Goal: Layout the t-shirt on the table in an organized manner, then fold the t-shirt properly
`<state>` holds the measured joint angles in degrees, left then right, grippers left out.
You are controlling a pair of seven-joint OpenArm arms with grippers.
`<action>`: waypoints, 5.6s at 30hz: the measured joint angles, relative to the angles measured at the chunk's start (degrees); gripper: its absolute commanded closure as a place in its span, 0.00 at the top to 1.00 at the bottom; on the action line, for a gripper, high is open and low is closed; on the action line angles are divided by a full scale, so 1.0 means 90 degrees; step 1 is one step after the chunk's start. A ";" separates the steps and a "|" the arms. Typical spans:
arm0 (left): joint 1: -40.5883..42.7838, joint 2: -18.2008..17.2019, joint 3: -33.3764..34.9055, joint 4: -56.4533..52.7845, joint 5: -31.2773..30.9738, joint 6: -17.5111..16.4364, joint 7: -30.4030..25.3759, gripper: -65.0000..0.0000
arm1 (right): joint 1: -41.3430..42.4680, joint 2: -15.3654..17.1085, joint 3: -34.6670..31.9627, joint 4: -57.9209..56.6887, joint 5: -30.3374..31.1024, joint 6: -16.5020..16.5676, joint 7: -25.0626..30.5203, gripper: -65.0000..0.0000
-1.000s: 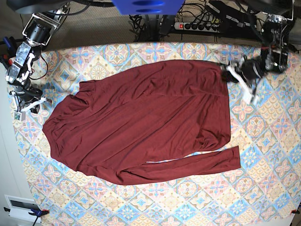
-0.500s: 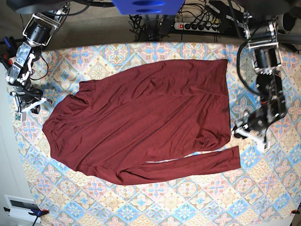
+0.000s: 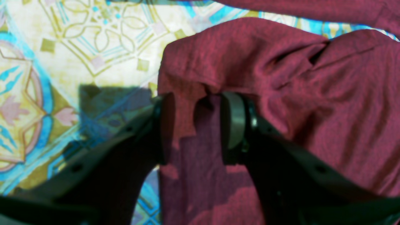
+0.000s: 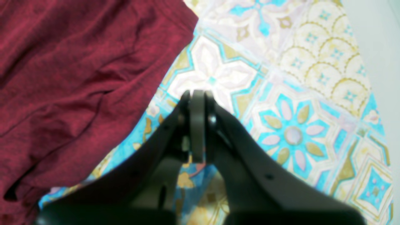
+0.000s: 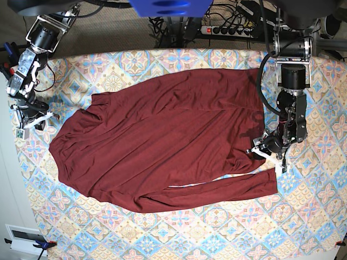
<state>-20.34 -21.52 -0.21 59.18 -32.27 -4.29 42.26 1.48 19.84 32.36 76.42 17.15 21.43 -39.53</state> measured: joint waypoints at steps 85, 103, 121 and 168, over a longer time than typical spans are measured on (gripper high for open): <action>-0.0155 0.0695 -0.0942 -0.0556 0.1044 -0.0010 -0.0950 0.42 | -0.0017 -0.0158 -0.0012 0.0338 0.0017 0.0017 -0.0240 0.00; -0.1744 0.1030 -0.0937 -0.1542 0.1064 0.0015 -0.1372 0.00 | -0.0019 -0.0160 -0.0012 0.0503 0.0024 0.0034 -0.0236 0.00; -0.1005 0.0784 -0.0935 -0.0595 0.0998 -0.0002 -0.0359 0.20 | -0.0029 -0.0158 -0.0007 0.0503 0.0017 0.0022 -0.0257 0.00; -0.2708 0.0838 -0.0661 -0.3206 0.0729 0.0073 -0.2191 0.00 | -0.0022 -0.0277 -0.0010 0.0515 0.0022 0.0024 -0.0255 0.00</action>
<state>-44.71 -13.98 -6.15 30.33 -25.71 -3.64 22.55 1.28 17.34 32.27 81.06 17.34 21.65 -41.82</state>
